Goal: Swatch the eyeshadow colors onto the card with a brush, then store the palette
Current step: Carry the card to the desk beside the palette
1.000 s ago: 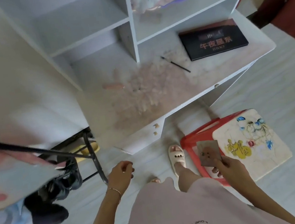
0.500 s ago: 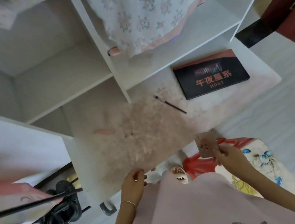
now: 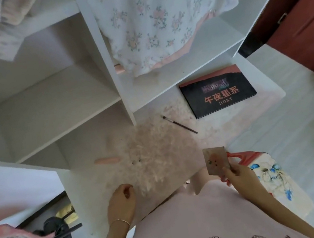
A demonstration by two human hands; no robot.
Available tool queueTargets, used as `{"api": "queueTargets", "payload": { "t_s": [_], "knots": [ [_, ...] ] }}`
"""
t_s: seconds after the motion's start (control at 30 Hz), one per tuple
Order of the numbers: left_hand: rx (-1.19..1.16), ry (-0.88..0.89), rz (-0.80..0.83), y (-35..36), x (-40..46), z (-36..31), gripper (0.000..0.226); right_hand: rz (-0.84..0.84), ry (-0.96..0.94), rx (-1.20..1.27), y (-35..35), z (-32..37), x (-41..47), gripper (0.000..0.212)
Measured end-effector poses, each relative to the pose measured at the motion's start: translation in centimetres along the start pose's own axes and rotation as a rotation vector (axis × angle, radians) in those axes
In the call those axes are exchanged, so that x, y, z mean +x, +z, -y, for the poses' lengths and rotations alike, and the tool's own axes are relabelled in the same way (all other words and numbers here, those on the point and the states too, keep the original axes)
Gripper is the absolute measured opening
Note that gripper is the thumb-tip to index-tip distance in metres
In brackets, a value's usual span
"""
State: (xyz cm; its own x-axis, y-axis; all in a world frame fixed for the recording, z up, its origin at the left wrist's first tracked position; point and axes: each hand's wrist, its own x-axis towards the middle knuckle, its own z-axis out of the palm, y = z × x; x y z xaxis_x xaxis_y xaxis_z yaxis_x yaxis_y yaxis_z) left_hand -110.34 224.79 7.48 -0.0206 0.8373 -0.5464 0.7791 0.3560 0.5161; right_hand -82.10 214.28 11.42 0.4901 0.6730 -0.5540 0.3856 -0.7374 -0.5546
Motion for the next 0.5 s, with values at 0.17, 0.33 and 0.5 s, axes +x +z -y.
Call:
{"api": "queueTargets", "payload": {
  "t_s": [0.17,0.33,0.5],
  "knots": [
    [0.119,0.141,-0.034,1.2,2.5,-3.5,0.024,-0.047,0.013,0.004,-1.5,-0.2,0.4,0.023],
    [0.248,0.236,-0.006,4.5,3.5,-8.4,0.045,-0.044,-0.021,-0.004,-3.1,0.7,3.0,0.025],
    [0.322,0.186,0.027,8.9,4.6,-12.4,0.063,0.049,-0.111,-0.095,-5.4,2.6,8.5,0.027]
  ]
}}
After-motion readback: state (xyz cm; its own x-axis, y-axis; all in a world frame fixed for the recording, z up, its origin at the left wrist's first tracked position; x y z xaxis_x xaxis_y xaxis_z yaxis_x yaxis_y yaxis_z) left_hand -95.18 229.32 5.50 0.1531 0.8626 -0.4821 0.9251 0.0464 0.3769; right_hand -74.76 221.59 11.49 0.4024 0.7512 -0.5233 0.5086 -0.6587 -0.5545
